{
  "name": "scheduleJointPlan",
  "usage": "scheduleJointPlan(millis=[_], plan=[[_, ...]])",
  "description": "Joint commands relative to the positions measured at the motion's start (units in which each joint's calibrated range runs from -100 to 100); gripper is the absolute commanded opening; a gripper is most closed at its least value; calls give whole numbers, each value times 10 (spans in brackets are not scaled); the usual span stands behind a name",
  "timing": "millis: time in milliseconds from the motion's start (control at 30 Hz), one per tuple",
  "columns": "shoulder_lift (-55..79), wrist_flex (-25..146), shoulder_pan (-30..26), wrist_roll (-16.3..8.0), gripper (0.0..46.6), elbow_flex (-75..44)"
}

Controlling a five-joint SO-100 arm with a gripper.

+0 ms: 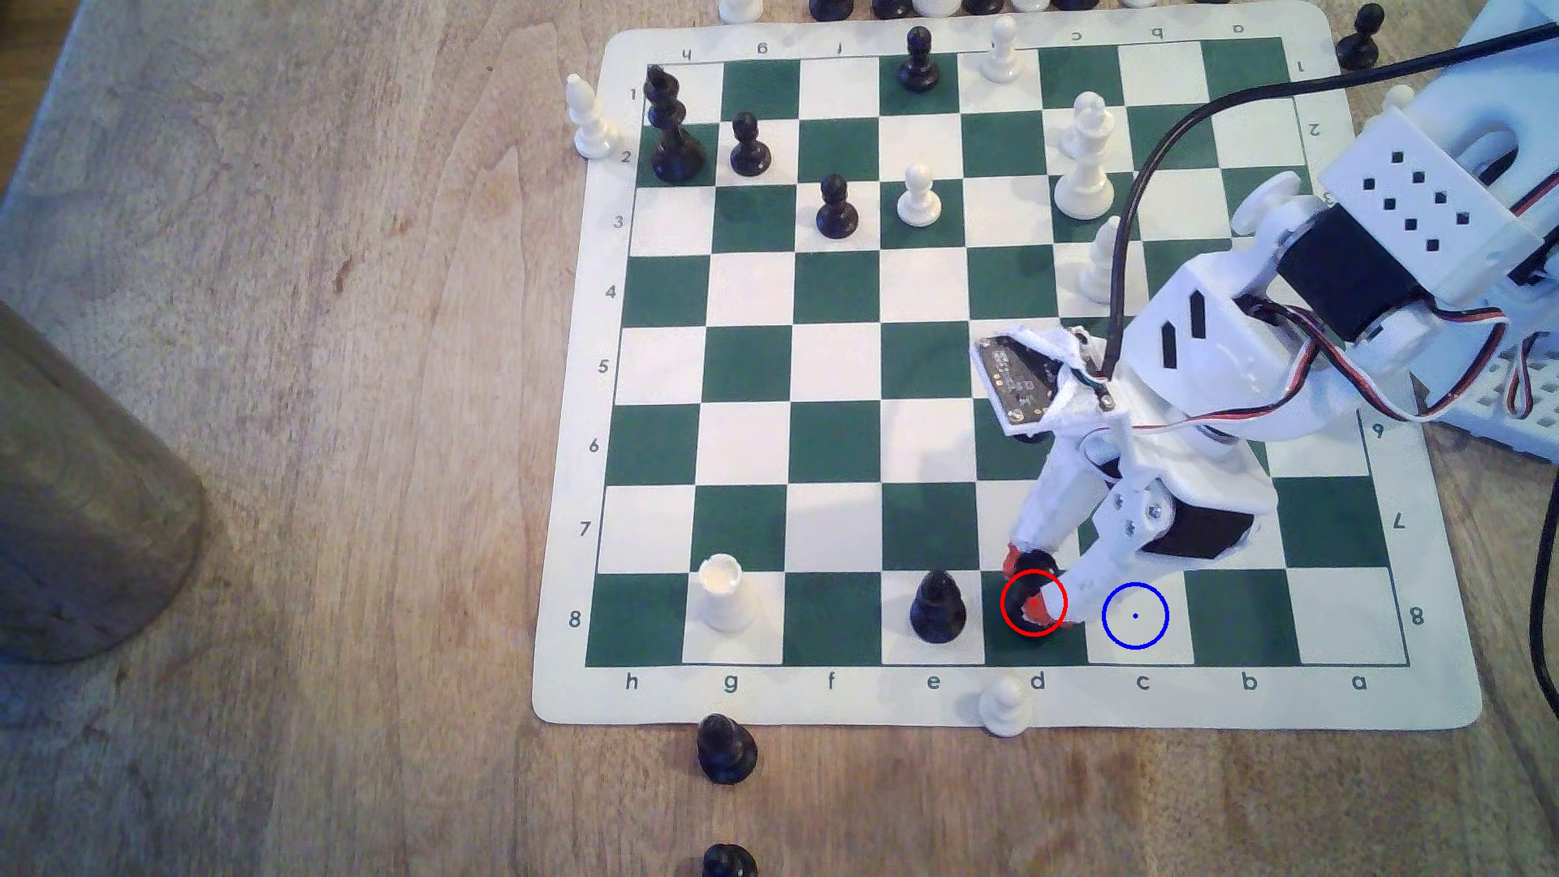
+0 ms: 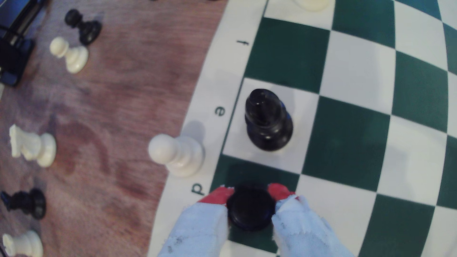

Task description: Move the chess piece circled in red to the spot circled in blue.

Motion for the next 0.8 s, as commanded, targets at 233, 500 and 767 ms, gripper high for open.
scheduleJointPlan(millis=[233, 500, 767], plan=[[-142, 116, -17, 0, 3, -74], [-221, 156, -39, -4, 3, 4], [-220, 155, -57, -10, 3, 41]])
